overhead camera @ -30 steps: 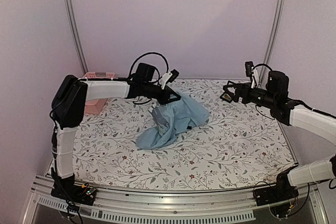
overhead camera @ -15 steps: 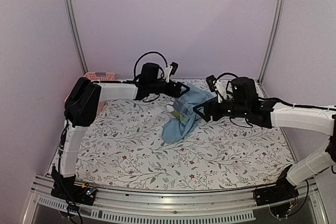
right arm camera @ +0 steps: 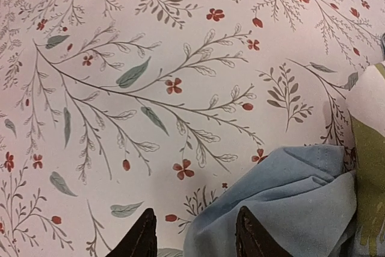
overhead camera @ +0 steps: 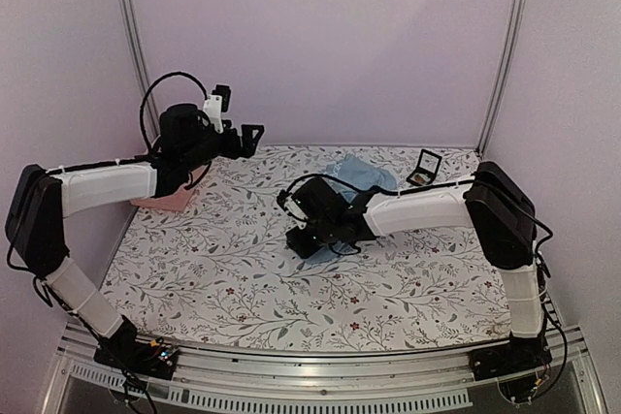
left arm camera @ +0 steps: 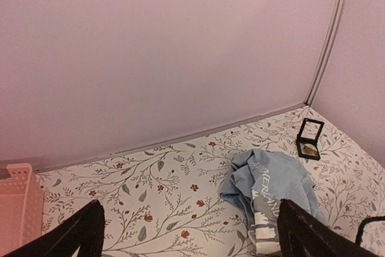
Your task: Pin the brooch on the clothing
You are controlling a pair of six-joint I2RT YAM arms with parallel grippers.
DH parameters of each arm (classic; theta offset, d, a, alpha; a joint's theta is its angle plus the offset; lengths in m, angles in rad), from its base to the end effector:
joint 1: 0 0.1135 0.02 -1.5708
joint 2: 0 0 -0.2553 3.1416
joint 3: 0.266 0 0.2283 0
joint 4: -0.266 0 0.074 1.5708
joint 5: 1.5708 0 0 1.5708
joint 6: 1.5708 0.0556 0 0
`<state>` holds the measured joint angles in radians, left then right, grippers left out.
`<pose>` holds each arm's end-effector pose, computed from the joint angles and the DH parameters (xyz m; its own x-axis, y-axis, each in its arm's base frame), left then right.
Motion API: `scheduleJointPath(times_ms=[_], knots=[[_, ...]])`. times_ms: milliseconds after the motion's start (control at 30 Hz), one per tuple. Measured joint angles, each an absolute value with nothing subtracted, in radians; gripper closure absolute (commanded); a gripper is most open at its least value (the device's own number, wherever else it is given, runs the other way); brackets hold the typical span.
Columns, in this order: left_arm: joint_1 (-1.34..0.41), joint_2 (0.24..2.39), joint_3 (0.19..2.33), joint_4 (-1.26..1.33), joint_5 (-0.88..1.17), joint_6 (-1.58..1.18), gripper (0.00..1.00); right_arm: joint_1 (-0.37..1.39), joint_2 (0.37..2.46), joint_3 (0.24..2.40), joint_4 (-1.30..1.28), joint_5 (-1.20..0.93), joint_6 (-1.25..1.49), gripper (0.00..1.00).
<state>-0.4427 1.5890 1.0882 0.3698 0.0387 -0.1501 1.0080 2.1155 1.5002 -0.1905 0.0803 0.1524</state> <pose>0.3380 -0.1626 0.2987 -0.1859 -0.0772 -0.9795 0.4399 0.8849 -0.1532 0.2473 0.3837 0.1604 -0.5039 -0.5152 -0.6933 -0.7455 0.6647 0.0479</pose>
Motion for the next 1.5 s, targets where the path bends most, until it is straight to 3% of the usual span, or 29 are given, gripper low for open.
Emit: scheduleJointPath(times_ms=[233,267,300,367,567,733,967,1133,1333,1500], knots=[[-0.443,1.577,0.954,0.323,-0.005,-0.149,0.00,1.002,2.231,1.580,-0.346,0.210,0.197,0.68],[-0.443,1.577,0.953,0.318,-0.008,-0.147,0.00,1.002,2.231,1.579,-0.355,0.216,0.204,0.72],[-0.443,1.577,0.953,0.316,-0.010,-0.144,0.00,1.002,2.230,1.578,-0.355,0.220,0.210,0.84],[-0.443,1.575,0.953,0.316,-0.013,-0.138,0.00,1.003,2.223,1.568,-0.356,0.223,0.219,1.00],[-0.443,1.562,0.953,0.315,-0.031,-0.104,0.00,1.000,2.194,1.549,-0.397,0.160,0.209,1.00],[-0.437,1.530,0.952,0.312,-0.050,-0.071,0.00,0.987,2.133,1.586,-0.455,-0.060,0.128,1.00],[-0.425,1.465,0.934,0.318,-0.080,-0.029,0.00,0.808,1.736,1.563,-0.331,-0.410,0.111,1.00],[-0.432,1.449,0.905,0.339,-0.025,0.009,0.00,0.538,1.426,1.365,-0.192,-0.503,0.169,1.00],[-0.537,1.491,0.918,0.318,0.118,0.116,0.01,0.361,1.329,1.048,-0.170,-0.545,0.252,1.00],[-0.657,1.629,0.965,0.234,0.285,0.202,0.18,0.221,1.327,0.905,-0.204,-0.550,0.316,1.00]])
